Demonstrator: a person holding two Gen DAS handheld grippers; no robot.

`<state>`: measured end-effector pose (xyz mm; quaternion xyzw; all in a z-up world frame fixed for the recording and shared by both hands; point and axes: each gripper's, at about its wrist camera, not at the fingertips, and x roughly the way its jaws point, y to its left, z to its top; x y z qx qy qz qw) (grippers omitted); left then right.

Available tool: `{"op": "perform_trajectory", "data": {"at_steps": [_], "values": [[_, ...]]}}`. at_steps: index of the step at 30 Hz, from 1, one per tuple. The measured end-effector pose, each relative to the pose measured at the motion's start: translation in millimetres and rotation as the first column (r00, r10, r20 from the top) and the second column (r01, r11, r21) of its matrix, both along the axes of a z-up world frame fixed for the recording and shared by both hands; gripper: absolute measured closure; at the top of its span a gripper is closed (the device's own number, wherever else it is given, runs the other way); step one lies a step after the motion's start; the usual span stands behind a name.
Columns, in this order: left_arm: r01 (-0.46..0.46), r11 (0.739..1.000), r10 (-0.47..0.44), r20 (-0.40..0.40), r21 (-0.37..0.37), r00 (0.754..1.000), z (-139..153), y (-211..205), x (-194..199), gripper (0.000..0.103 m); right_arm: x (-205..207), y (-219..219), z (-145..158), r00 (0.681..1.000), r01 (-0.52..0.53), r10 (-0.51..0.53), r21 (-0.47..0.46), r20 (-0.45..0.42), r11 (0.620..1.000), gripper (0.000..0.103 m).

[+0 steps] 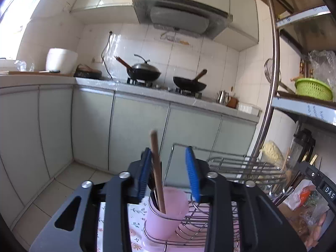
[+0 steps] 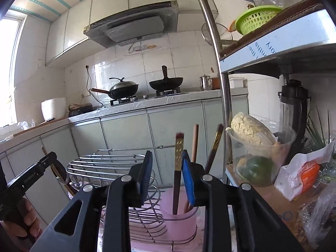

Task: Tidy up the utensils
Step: 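Lower the wooden chopstick into the pink cup and open the left tool while the right tool releases its chopstick, then move both tools back down to the last utensils on the cloth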

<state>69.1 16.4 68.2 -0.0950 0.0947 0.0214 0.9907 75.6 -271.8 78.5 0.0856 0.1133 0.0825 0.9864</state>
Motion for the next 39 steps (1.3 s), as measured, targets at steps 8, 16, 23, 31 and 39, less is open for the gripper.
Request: {"op": "perform_trajectory", "data": {"at_steps": [8,16,23,31,39], "values": [[0.026,1.000,-0.026,-0.016,0.005,1.000,4,-5,-18,0.062,-32,-14,13,1.000,-0.019,0.019,0.031,0.010,0.999,0.064],[0.067,0.996,-0.065,-0.045,0.062,0.997,-4,-16,-45,0.062,-59,-25,3,0.997,-0.049,0.053,0.057,-0.062,0.997,0.064],[0.159,0.986,-0.148,-0.175,0.051,0.973,-25,-27,-53,0.062,-62,-29,-37,0.963,-0.082,0.104,0.098,-0.247,0.992,0.064],[0.358,0.933,-0.330,-0.479,-0.036,0.813,-80,-60,-45,0.062,-55,-32,-103,0.839,-0.107,0.188,0.184,-0.511,0.977,0.066],[0.370,0.875,-0.468,-0.744,-0.313,0.477,-154,-84,-11,0.082,-54,-35,-133,0.763,-0.117,0.237,0.231,-0.602,0.966,0.068]]}}
